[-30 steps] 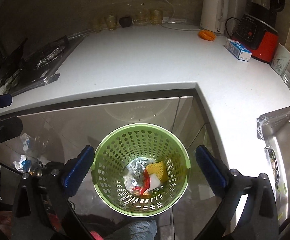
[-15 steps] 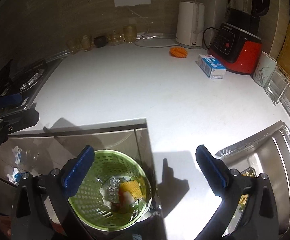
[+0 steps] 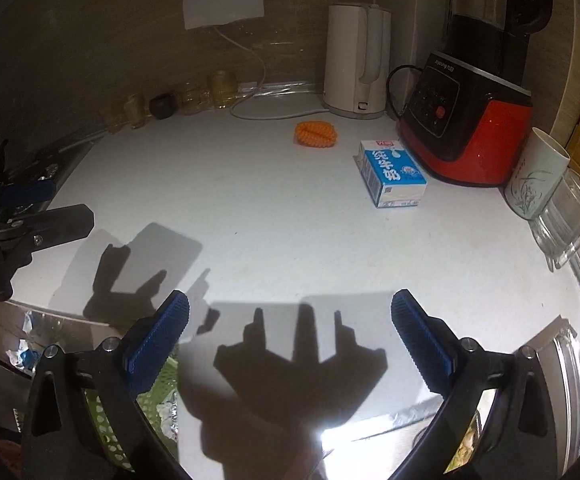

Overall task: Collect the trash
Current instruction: 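Raise both open tools back over the counter toward the foam net and milk carton, then grasp the orange foam net with the left tool while the right tool grasps the milk carton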

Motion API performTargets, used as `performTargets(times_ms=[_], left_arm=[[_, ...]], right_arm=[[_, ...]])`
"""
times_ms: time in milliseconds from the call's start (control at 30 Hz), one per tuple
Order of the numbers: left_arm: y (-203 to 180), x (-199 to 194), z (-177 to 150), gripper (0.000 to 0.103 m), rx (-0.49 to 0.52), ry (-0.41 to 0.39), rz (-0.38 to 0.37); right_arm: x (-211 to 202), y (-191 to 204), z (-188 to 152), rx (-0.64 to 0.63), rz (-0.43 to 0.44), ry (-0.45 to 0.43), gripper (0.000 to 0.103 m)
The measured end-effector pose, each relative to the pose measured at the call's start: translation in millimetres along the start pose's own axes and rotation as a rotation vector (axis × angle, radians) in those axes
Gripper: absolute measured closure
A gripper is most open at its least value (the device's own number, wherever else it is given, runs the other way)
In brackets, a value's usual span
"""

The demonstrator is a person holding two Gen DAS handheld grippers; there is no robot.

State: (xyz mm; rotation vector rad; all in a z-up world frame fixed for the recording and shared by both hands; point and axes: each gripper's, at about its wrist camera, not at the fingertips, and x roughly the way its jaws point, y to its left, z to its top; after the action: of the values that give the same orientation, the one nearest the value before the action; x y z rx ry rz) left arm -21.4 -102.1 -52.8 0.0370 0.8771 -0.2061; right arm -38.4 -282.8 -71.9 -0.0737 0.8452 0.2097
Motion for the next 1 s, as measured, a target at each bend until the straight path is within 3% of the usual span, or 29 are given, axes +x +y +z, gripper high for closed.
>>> performTargets(times_ms=[400, 567, 733, 800, 867, 900, 1000], left_arm=[[-42, 134, 108, 0.008, -0.047, -0.006, 0.004], [-45, 178, 135, 0.008, -0.091, 0.0, 0.022], [-48, 200, 147, 0.008, -0.084, 0.006, 0.068], [-47, 206, 149, 0.008, -0.091, 0.014, 0.076], [-46, 211, 152, 0.008, -0.108, 0.023, 0.074], [-46, 214, 154, 0.008, -0.113, 0.026, 0.078], [-48, 221, 156, 0.008, -0.109, 0.03, 0.084]], right_arm=[[117, -111, 91, -0.019, -0.023, 0.026, 0.003], [169, -128, 100, -0.02, 0.017, 0.083, 0.003], [193, -128, 106, -0.057, 0.029, 0.097, 0.003], [195, -130, 108, -0.048, 0.043, 0.09, 0.008], [197, -135, 109, -0.033, 0.061, 0.092, 0.031], [197, -138, 109, -0.02, 0.078, 0.093, 0.038], [191, -144, 107, -0.005, 0.082, 0.082, 0.038]])
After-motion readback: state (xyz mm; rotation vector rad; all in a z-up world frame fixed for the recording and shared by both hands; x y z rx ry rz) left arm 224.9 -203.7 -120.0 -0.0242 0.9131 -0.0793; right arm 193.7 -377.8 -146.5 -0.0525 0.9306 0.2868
